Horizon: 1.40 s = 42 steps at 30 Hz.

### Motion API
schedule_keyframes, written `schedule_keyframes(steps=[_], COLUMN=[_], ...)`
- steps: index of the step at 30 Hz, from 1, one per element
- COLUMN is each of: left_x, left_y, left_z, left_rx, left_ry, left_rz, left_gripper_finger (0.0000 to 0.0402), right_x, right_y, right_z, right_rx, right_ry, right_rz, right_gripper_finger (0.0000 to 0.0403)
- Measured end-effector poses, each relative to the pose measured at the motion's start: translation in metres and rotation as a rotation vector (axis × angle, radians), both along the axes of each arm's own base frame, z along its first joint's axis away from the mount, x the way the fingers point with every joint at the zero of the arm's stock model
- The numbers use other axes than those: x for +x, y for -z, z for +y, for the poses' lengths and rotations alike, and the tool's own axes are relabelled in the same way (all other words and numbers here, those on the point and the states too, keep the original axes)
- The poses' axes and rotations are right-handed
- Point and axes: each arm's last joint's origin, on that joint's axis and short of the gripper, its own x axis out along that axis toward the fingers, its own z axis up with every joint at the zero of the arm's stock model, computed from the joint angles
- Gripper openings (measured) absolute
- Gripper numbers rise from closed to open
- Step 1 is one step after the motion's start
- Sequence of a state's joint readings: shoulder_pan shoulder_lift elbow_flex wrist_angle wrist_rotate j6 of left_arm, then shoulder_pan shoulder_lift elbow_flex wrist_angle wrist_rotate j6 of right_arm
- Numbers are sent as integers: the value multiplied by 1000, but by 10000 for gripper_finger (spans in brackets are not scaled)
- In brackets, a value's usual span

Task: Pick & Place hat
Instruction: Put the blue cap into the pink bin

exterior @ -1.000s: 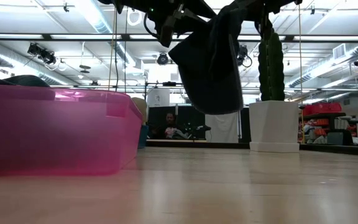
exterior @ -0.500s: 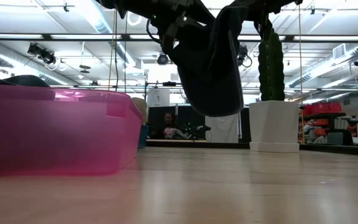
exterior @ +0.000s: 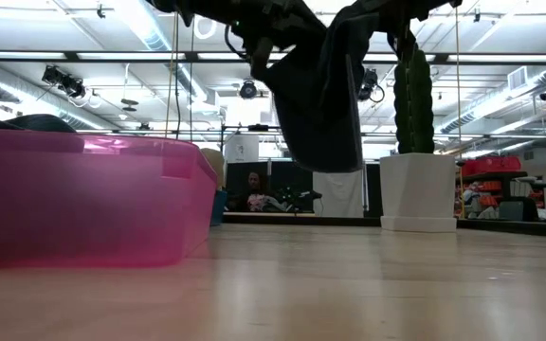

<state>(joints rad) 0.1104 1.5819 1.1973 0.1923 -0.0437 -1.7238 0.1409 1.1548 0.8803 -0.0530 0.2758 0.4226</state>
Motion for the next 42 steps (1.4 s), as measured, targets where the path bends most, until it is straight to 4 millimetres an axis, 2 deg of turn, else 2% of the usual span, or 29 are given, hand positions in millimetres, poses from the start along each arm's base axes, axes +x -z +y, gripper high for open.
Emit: schedule_keyframes(steps=[3,9,13,16,24,32,37,42], left_x=[0,-3,-4,-7,-18,-23,-25,-37], left_y=[-10,-23,-25,-30,-42,-47,-48,-50], left_z=[0,-1,-4,-7,-12,-16,-32,-46], left_rx=[45,72,92,111,196,223,196,171], left_ry=[16,72,180,261,488,559,641,687], left_rz=[-91,-176,-187,-204,-255,-277,-268,-186], left_gripper_finger=[6,5,4,4,4,4,4,4], right_x=[0,-6,-17,-30,-69,-96,-102,-102], right_y=[0,-5,-11,-16,-33,-35,-27,-25], right_z=[1,4,3,0,-7,-9,-10,-10], right_rx=[38,135,147,137,165,216,227,231], right_ry=[-31,-130,-156,-138,-133,-166,-115,-109], right_rz=[-6,-13,-8,6,-25,30,113,135], right_gripper_finger=[56,162,221,244,242,229,211,192])
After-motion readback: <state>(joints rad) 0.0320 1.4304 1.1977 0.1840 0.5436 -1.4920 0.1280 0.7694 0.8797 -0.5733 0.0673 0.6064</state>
